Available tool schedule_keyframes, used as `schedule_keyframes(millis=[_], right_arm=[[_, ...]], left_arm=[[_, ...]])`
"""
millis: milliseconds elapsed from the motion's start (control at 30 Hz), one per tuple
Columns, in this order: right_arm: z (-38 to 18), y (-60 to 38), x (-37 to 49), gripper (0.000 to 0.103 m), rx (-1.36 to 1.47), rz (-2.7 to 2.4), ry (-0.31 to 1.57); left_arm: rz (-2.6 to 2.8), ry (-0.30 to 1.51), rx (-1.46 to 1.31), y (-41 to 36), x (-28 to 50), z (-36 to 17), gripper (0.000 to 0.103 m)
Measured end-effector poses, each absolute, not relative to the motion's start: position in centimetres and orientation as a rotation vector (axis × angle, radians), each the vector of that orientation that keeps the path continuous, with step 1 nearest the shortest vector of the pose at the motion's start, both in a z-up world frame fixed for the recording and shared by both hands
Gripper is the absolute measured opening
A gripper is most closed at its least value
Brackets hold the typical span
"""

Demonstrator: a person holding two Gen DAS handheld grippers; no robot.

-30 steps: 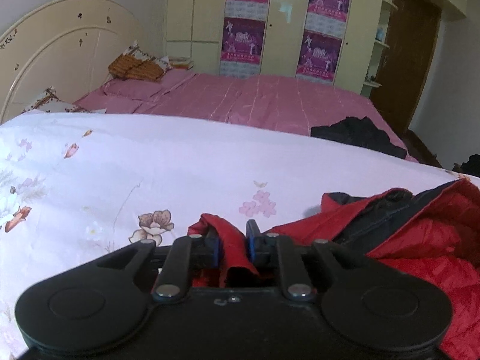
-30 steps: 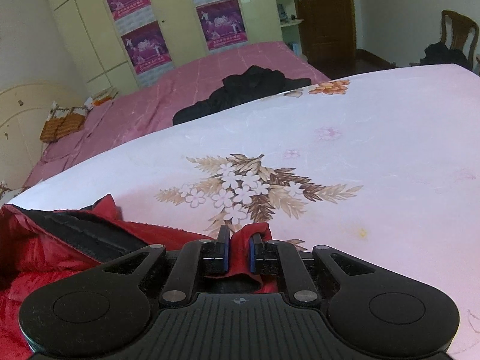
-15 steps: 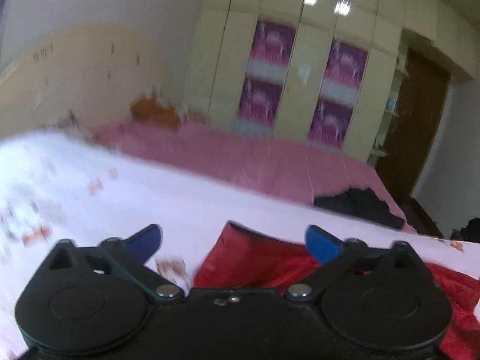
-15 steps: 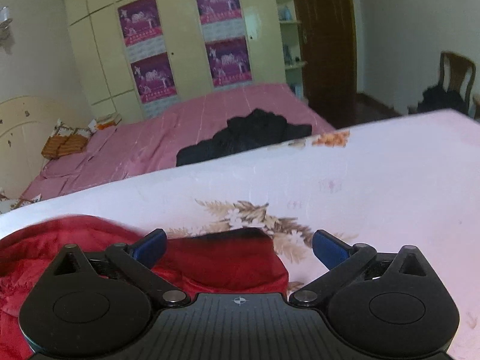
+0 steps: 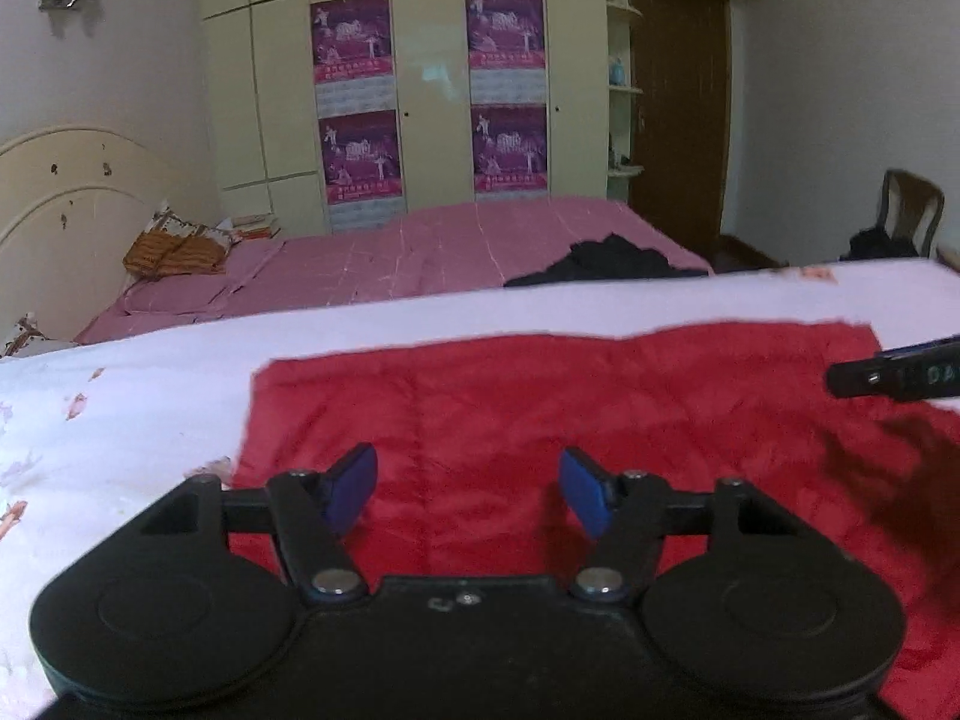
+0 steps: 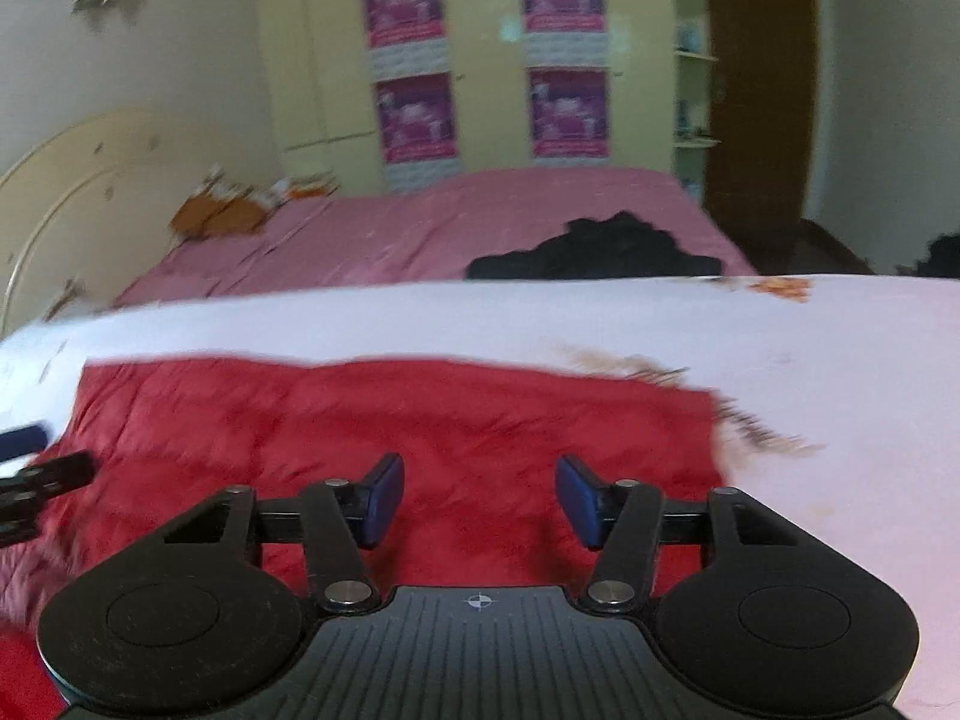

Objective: Fold large clothes

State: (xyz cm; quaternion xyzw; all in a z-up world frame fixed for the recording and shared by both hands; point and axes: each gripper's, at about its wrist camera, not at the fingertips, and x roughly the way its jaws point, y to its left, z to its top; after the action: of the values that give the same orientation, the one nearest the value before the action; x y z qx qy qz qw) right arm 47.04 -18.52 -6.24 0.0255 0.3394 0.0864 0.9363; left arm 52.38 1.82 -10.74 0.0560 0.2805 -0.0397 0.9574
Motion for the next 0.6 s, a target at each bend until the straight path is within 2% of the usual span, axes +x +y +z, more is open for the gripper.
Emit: schedule_keyframes(millis=[100, 167, 433, 600], right_arm=[[-7.8, -16.8, 47.7, 0.056, 0.032, 0.178, 0.704], [-8.9, -16.3, 48.3, 0.056, 0.020, 0.158, 0.710], [-13.1, -17.1, 50.6, 0.056, -0.097, 0.061, 0.726], [-14.1, -18.5, 51.0, 0.056, -0.065, 0.031, 0.707]], left_arm=[[-0.056, 0.599, 0.140, 1.4, 52.7, -12.4, 0.066], [-0.039, 0.613, 0.127, 1.6, 52.7, -13.2, 0.070], [0.026, 0.642, 0.057, 2.9, 54.0, -14.4, 0.073], [0.045, 0.677, -0.019, 4.4, 54.7, -14.3, 0.074]])
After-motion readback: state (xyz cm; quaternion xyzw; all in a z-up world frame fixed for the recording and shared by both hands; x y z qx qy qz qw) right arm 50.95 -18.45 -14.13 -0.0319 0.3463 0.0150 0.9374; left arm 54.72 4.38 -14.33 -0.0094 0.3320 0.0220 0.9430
